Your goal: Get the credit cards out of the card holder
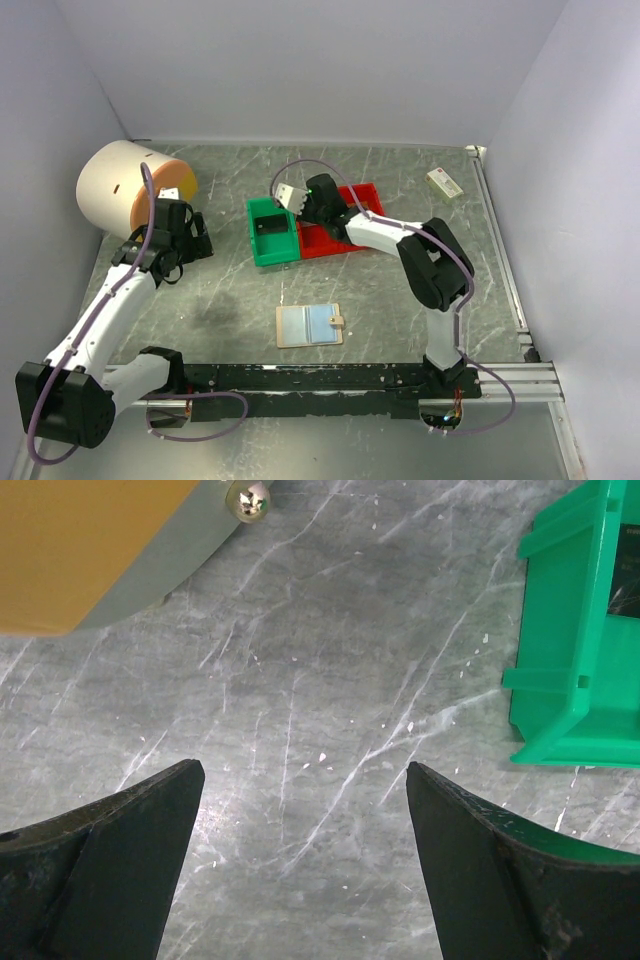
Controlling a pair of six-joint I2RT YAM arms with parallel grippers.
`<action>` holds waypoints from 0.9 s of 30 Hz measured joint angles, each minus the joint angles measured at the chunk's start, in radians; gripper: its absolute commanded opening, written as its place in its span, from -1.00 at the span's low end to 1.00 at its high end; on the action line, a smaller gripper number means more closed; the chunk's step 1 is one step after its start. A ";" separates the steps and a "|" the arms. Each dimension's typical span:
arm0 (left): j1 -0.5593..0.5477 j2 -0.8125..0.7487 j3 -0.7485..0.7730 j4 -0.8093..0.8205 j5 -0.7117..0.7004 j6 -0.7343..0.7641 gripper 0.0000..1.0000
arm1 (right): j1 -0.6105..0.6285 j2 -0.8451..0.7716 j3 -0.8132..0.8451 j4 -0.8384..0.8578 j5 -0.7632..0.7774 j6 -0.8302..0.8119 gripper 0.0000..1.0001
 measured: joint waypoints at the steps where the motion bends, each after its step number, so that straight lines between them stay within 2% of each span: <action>1: 0.000 0.003 0.000 0.000 0.000 0.000 0.89 | 0.000 0.007 0.002 0.004 0.004 -0.011 -0.93; 6: 0.000 0.011 0.000 0.000 0.000 0.000 0.89 | 0.000 0.040 0.005 0.014 0.006 -0.066 -0.79; 8: 0.000 0.012 0.000 0.000 0.000 0.000 0.88 | 0.000 0.057 0.010 0.016 0.006 -0.083 -0.65; 15: 0.000 0.019 0.000 0.000 0.000 0.001 0.88 | 0.000 0.079 0.010 0.009 -0.020 -0.124 -0.62; 17: 0.000 0.021 0.000 0.000 0.000 0.001 0.88 | 0.000 0.080 0.010 0.006 -0.023 -0.128 -0.49; 27: 0.000 0.034 0.000 0.000 0.001 0.007 0.86 | -0.001 0.080 0.010 -0.014 -0.037 -0.128 -0.35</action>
